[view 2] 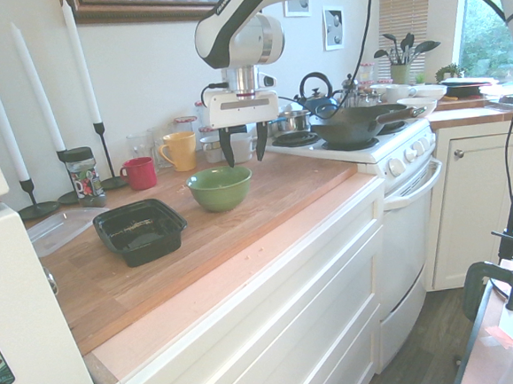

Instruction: Pour the cereal into the box

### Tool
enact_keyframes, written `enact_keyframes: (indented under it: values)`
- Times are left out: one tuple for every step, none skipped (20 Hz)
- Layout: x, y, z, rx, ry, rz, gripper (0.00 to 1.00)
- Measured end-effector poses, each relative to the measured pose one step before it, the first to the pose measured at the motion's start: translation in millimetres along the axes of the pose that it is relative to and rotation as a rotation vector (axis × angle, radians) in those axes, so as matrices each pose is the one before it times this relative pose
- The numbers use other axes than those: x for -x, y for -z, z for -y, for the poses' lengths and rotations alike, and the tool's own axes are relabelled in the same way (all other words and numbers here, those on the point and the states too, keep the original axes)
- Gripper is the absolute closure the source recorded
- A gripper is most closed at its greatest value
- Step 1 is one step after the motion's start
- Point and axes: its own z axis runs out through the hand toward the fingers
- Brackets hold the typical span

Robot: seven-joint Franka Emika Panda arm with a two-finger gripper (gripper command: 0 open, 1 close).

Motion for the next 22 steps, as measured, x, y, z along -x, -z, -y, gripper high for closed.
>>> enact_keyframes:
  values:
    - [-1.91, -5.93, 1.42, 0.00486, 0.00339, 0.00366, 0.00]
    - [-1.53, -4.58, 1.40, 0.00374, 0.00267, 0.00284, 0.00]
    - [-1.39, -3.71, 1.32, 0.00250, 0.00179, 0.00245, 0.00]
    - [-1.22, -2.86, 1.09, 0.00195, 0.00172, 0.00195, 0.00]
    - [-0.96, -2.61, 0.75, 0.00219, 0.00115, 0.00161, 0.00]
    - [-1.06, -3.30, 0.51, 0.00308, 0.00035, 0.00230, 0.00]
    - [-0.87, -4.51, -0.05, 0.00487, 0.00085, 0.00417, 1.00]
    - [-0.81, -5.09, -0.27, 0.00560, 0.00130, 0.00490, 1.00]
    - [-0.75, -5.30, -0.31, 0.00577, 0.00097, 0.00511, 1.00]
    - [-0.59, -4.95, -0.16, 0.00541, 0.00096, 0.00473, 1.00]
    - [-0.29, -3.72, 0.05, 0.00406, 0.00025, 0.00360, 1.00]
    - [-0.13, -2.55, 0.10, 0.00278, 0.00053, 0.00247, 1.00]
    - [0.07, -1.60, 0.24, 0.00177, 0.00120, 0.00156, 1.00]
    - [0.32, -1.21, 0.46, 0.00137, 0.00204, 0.00117, 1.00]
    - [0.44, -1.33, 0.58, 0.00156, 0.00252, 0.00129, 1.00]
    - [0.71, -1.77, 0.95, 0.00205, 0.00304, 0.00168, 1.00]
    - [0.99, -2.29, 1.30, 0.00268, 0.00265, 0.00225, 1.00]
    - [1.13, -2.26, 1.45, 0.00256, 0.00261, 0.00212, 1.00]
    - [1.11, -2.19, 1.43, 0.00251, 0.00268, 0.00211, 1.00]
    - [1.34, -1.58, 1.66, 0.00160, 0.00298, 0.00156, 1.00]
    - [1.57, -1.14, 1.88, 0.00124, 0.00343, 0.00090, 1.00]
    - [1.25, -1.33, 1.54, 0.00151, 0.00250, 0.00111, 1.00]
